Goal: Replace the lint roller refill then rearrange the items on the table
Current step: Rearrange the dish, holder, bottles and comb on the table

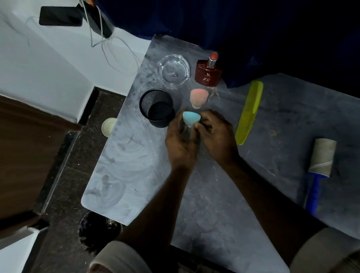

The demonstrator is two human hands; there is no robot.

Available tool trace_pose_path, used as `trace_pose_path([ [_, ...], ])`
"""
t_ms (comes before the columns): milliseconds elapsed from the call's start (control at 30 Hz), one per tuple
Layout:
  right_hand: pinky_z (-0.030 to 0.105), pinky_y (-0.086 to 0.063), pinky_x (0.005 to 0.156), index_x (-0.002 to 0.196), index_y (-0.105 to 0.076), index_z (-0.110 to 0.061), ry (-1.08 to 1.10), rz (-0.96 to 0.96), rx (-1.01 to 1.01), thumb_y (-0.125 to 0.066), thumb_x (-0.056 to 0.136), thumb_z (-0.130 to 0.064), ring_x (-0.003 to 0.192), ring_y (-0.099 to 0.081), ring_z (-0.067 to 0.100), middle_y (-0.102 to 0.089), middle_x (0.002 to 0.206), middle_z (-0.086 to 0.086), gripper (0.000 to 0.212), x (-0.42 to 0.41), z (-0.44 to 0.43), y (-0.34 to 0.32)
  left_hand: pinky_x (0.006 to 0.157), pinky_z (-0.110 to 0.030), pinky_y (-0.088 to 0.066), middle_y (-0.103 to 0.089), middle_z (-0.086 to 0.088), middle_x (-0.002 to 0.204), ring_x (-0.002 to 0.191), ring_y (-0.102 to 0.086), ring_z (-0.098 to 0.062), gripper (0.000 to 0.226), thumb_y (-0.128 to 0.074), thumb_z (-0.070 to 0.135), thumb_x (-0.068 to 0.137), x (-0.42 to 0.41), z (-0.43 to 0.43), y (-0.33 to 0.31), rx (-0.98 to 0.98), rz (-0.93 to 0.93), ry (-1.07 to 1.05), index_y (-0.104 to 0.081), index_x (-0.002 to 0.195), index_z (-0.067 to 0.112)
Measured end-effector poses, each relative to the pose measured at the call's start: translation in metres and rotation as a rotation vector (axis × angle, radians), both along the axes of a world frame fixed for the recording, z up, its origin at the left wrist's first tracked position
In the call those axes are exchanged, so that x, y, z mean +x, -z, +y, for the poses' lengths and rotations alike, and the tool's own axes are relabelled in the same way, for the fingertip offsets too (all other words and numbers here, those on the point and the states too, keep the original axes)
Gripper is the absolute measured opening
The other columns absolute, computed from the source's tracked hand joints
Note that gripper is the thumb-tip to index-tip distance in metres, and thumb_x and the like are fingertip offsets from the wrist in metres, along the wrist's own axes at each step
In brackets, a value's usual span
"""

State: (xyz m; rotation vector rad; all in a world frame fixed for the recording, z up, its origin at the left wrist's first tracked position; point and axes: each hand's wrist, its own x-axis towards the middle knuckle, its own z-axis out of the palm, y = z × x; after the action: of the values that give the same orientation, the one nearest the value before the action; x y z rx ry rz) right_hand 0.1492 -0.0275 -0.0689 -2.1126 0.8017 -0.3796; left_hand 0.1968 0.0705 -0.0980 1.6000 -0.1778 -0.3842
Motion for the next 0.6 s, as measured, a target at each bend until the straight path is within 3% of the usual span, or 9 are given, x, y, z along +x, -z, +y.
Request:
trace_pose_path([
  [100, 0.034, -0.059, 0.091, 0.121, -0.066, -0.009, -0.001, -0.011, 0.004, -0.066, 0.094, -0.014, 0.104, -0.07, 0.015, -0.072, 0.114, 0.006, 0.027, -0.002, 0.0, 0.001, 0.112, -0.028, -0.059, -0.069, -0.019, 0.145, 0.137, -0.069, -0.029, 0.054, -0.078, 0.011, 0.098, 0.001, 0.001, 0.0, 0.006, 0.005, -0.002, -0.059, 0.148, 0.001],
  [233, 0.031, -0.06, 0.087, 0.117, -0.065, -0.015, 0.02, 0.025, 0.009, -0.065, 0.093, -0.017, 0.101, -0.071, 0.009, -0.073, 0.112, 0.001, 0.025, 0.0, 0.0, 0.002, 0.118, -0.044, -0.058, -0.067, -0.023, 0.147, 0.139, -0.067, -0.032, 0.052, -0.075, -0.001, 0.1, -0.001, 0.001, 0.002, 0.021, 0.026, 0.008, -0.057, 0.149, -0.004],
  [367, 0.038, -0.061, 0.082, 0.118, -0.065, -0.013, 0.238, -0.007, 0.016, -0.065, 0.086, -0.011, 0.092, -0.071, 0.012, -0.071, 0.114, 0.004, 0.032, 0.0, -0.017, 0.006, 0.121, -0.057, -0.054, -0.062, -0.022, 0.153, 0.144, -0.064, -0.034, 0.057, -0.074, -0.002, 0.101, -0.002, 0.002, 0.002, 0.063, 0.037, 0.001, -0.053, 0.154, -0.005],
  [433, 0.039, -0.062, 0.083, 0.128, -0.061, -0.014, 0.292, -0.015, 0.033, -0.068, 0.085, -0.01, 0.092, -0.072, 0.013, -0.068, 0.123, 0.006, 0.043, 0.004, -0.027, 0.007, 0.122, -0.057, -0.053, -0.062, -0.02, 0.155, 0.145, -0.064, -0.031, 0.061, -0.077, -0.001, 0.1, -0.003, 0.004, 0.003, 0.073, 0.049, 0.002, -0.052, 0.156, -0.003],
  [600, 0.041, -0.061, 0.083, 0.134, -0.059, -0.014, 0.144, 0.006, -0.013, -0.078, 0.081, -0.015, 0.095, -0.072, 0.017, -0.062, 0.127, 0.007, 0.056, 0.027, -0.041, 0.009, 0.121, -0.052, -0.055, -0.065, -0.011, 0.155, 0.144, -0.065, -0.022, 0.068, -0.084, 0.006, 0.095, -0.001, 0.006, 0.004, 0.1, 0.038, -0.01, -0.054, 0.156, 0.007],
])
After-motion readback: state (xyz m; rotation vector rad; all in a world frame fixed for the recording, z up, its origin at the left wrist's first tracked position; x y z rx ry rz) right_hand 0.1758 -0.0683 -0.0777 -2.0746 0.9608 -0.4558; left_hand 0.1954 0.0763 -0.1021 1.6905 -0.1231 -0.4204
